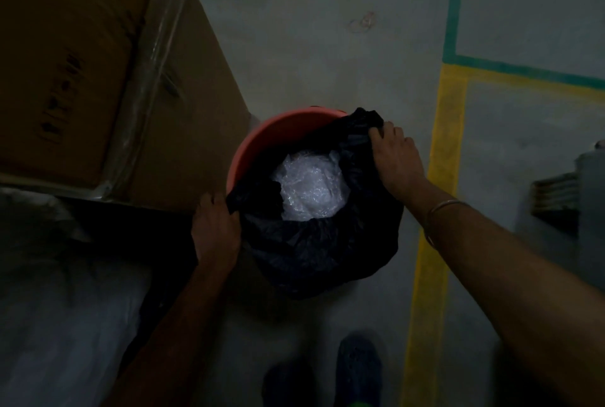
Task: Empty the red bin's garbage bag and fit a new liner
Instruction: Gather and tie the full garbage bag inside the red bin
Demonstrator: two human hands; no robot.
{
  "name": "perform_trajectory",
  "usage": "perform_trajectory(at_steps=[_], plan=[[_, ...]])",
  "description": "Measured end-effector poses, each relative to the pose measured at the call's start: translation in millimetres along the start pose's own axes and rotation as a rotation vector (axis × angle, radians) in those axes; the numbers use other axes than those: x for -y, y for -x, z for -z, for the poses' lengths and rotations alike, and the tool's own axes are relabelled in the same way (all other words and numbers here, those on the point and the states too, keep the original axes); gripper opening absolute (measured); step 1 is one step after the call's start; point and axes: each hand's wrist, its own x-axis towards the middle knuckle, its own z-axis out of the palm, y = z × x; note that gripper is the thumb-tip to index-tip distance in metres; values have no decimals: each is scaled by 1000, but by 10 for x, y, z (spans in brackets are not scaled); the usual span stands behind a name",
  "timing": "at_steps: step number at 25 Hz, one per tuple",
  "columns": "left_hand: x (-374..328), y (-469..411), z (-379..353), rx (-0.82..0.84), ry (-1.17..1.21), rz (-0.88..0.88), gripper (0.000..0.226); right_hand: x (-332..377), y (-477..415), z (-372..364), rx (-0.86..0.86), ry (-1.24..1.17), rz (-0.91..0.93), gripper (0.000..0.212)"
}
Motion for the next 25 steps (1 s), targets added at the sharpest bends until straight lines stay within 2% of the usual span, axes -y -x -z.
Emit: perform_trajectory(at_steps=[3, 6, 8, 10, 12, 14, 15, 18, 22, 24, 25], plan=[[26, -25, -7, -47, 218, 89, 13, -125, -89, 15, -13, -64, 28, 44], [59, -125, -39, -39, 381, 318, 23, -186, -205, 13, -6, -180, 153, 40], [62, -188, -34, 33, 511, 476, 36, -172, -232, 38, -55, -286, 208, 29], [40, -241, -21, 132, 718, 589, 45, -167, -241, 93, -109, -506, 111, 20], [-27, -325, 70, 238, 963, 709, 42, -182, -261, 157, -119, -721, -29, 15], [-149, -375, 246, 404, 1277, 814, 33, -177, -311, 178, -101, -788, -116, 16], [-210, -400, 337, 504, 1390, 803, 30, -169, -354, 184, -68, -797, -167, 18], [-341, -461, 571, 700, 1453, 676, 29, -74, -459, 212, 157, -796, -299, 36], [-453, -537, 810, 766, 1514, 642, 24, 71, -498, 385, 827, -863, -344, 70], [-498, -539, 894, 790, 1538, 622, 21, 131, -510, 531, 1068, -755, -268, 78], [-516, -547, 920, 801, 1528, 615, 19, 171, -523, 585, 1072, -651, -188, 78]])
